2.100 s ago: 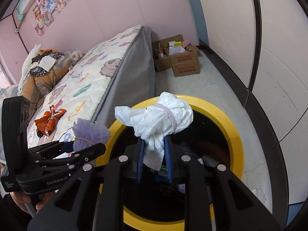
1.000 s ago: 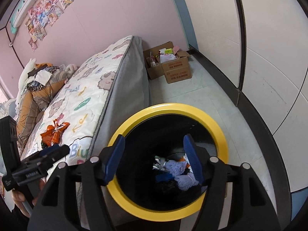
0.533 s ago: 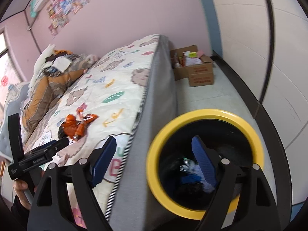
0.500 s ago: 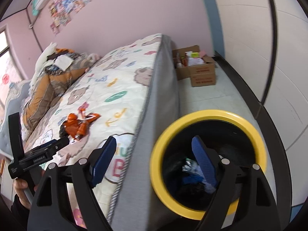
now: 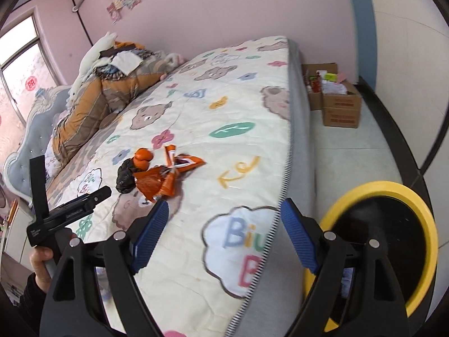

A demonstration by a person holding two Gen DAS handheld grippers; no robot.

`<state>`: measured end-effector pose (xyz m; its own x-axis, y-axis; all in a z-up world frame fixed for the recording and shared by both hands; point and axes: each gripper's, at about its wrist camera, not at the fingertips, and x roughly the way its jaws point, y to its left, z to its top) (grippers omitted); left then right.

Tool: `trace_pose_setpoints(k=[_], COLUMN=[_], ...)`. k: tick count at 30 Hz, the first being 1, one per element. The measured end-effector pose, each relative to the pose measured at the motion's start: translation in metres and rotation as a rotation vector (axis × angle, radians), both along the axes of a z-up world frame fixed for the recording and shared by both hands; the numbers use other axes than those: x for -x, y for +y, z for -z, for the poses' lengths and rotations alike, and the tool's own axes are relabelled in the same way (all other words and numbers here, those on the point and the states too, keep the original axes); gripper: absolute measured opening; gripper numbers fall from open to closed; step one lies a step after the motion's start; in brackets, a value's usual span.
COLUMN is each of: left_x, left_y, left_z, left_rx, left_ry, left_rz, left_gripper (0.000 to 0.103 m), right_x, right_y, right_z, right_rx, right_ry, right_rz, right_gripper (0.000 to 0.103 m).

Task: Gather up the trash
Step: 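Move both tools back over the bed toward the black bag and orange wrapper, then grasp the black plastic bag with the left tool while the right tool grasps the orange snack wrapper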

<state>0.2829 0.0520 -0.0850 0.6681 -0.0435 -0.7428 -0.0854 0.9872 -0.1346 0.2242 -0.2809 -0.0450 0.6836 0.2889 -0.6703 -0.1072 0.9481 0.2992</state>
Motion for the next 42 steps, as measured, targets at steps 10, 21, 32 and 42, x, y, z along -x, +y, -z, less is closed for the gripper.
trace_pose_setpoints(k=[10, 21, 32, 42], left_x=[-0.032, -0.070, -0.096, -0.101], left_y=[0.049, 0.081, 0.079, 0.068], left_z=[0.021, 0.048, 0.059, 0.070], left_rx=[-0.020, -0.031, -0.028, -0.003], left_ry=[0.034, 0.096, 0.104, 0.089], left_rz=[-0.101, -0.182, -0.173, -0.099], left_gripper=[0.095, 0.095, 0.095, 0.092], right_x=[-0.063, -0.132, -0.172, -0.184], right_y=[0.062, 0.115, 0.148, 0.162], right_z=[0.017, 0.048, 0.077, 0.105], right_rx=[0.017, -0.015, -0.021, -0.029], right_ry=[0.067, 0.174, 0.257, 0.308], right_rz=[-0.084, -0.134, -0.161, -0.175], right_gripper=[0.078, 0.078, 0.078, 0.061])
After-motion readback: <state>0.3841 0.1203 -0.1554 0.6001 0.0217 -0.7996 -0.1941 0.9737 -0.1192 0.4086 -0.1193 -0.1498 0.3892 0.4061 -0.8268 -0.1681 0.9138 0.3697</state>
